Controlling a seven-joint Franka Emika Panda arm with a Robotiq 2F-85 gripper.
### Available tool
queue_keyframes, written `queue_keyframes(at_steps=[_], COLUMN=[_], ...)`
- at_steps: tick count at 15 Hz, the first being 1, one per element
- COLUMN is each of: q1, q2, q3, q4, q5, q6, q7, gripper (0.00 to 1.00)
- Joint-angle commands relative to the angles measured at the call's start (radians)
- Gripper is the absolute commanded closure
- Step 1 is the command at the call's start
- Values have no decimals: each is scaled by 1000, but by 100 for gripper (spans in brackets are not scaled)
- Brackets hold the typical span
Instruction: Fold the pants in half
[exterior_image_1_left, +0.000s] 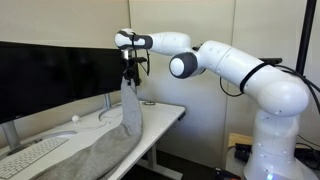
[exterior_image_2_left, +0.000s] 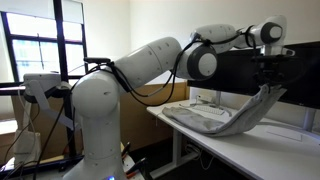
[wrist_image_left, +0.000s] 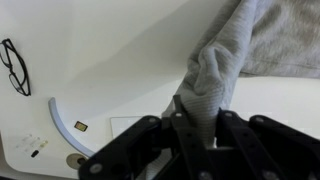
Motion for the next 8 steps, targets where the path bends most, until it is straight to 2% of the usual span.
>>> queue_keyframes(at_steps=[1, 8], q1=[51, 142], q2=[-44, -55], q3=[-11, -21], q4=[-20, 0], q5=[-39, -61], q6=[-20, -56], q7=[-13, -23], gripper=[91, 91])
